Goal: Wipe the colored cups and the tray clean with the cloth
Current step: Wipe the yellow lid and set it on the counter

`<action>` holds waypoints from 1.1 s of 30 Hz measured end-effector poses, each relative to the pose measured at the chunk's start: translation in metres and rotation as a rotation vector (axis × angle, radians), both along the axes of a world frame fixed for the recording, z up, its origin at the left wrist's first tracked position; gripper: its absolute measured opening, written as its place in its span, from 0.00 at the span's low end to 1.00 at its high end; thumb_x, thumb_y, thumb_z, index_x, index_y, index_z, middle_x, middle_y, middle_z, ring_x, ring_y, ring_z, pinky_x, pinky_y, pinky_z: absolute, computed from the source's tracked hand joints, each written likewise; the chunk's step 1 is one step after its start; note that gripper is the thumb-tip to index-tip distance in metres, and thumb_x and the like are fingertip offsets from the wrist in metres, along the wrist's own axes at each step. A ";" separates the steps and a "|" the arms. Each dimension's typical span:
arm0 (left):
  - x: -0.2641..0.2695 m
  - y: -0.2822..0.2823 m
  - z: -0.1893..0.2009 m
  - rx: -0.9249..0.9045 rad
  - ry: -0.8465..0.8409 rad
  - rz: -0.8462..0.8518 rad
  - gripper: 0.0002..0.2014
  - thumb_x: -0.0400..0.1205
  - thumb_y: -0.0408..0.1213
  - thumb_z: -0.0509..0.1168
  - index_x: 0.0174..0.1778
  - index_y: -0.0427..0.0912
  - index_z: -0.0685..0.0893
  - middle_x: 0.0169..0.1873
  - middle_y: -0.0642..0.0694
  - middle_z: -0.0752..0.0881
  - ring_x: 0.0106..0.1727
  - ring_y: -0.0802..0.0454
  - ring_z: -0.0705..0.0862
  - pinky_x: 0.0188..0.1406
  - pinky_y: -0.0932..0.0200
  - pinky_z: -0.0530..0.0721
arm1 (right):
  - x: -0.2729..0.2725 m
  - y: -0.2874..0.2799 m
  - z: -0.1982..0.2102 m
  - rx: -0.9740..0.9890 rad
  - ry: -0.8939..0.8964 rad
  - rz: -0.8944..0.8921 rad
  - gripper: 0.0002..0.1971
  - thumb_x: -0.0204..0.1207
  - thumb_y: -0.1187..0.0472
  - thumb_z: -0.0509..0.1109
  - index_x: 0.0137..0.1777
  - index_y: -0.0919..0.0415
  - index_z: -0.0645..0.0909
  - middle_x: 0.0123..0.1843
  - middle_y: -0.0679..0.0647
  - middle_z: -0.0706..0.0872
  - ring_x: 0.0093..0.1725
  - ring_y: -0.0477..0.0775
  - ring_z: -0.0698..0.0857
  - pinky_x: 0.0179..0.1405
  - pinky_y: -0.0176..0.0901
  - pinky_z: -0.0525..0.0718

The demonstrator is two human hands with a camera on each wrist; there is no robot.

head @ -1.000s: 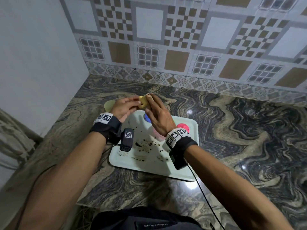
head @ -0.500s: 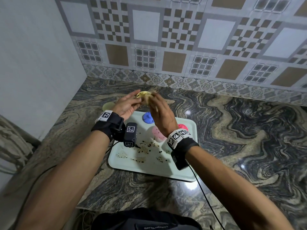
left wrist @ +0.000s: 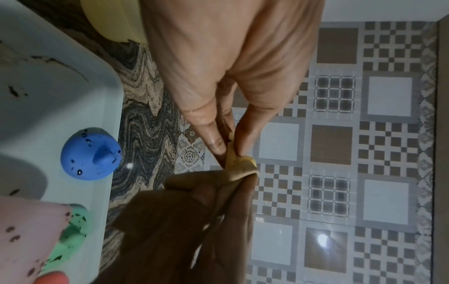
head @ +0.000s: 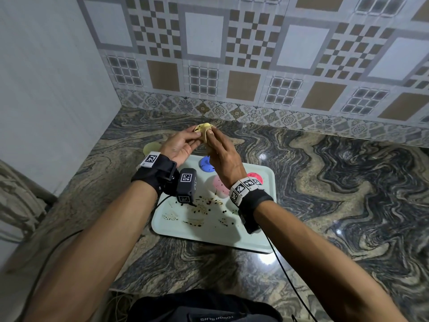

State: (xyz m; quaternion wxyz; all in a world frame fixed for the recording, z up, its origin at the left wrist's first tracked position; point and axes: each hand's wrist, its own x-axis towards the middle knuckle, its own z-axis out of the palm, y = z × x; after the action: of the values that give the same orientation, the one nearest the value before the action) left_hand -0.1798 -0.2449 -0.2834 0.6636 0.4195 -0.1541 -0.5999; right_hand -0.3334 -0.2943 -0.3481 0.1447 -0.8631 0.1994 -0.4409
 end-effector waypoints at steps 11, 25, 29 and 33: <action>-0.003 0.001 0.003 -0.010 -0.024 0.010 0.14 0.82 0.17 0.57 0.61 0.30 0.81 0.52 0.40 0.87 0.47 0.54 0.90 0.52 0.63 0.88 | -0.002 -0.010 0.004 -0.008 -0.020 -0.054 0.18 0.83 0.67 0.68 0.72 0.68 0.81 0.69 0.68 0.81 0.63 0.70 0.84 0.58 0.63 0.86; -0.014 -0.001 0.005 -0.043 -0.053 0.148 0.18 0.80 0.14 0.59 0.67 0.24 0.78 0.46 0.38 0.89 0.43 0.51 0.91 0.42 0.62 0.89 | 0.003 -0.001 0.017 0.060 0.008 -0.136 0.18 0.86 0.62 0.61 0.72 0.69 0.80 0.70 0.66 0.80 0.64 0.68 0.82 0.60 0.63 0.84; -0.009 -0.002 0.008 -0.044 -0.086 0.133 0.19 0.80 0.15 0.60 0.68 0.25 0.77 0.48 0.37 0.88 0.44 0.51 0.91 0.45 0.61 0.89 | 0.002 0.000 0.026 0.076 0.018 -0.118 0.19 0.88 0.60 0.60 0.73 0.67 0.80 0.71 0.64 0.80 0.65 0.64 0.82 0.61 0.57 0.85; -0.008 -0.002 0.009 -0.035 -0.119 0.121 0.20 0.80 0.16 0.61 0.69 0.25 0.76 0.50 0.38 0.88 0.46 0.51 0.90 0.51 0.60 0.89 | 0.004 0.002 0.035 0.117 -0.025 -0.134 0.17 0.88 0.61 0.60 0.72 0.68 0.80 0.68 0.63 0.81 0.64 0.62 0.83 0.62 0.52 0.84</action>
State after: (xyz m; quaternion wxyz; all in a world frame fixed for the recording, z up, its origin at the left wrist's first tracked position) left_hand -0.1880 -0.2469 -0.2748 0.6956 0.4512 -0.1782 -0.5298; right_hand -0.3292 -0.2924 -0.3135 0.1675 -0.8324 0.2803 -0.4478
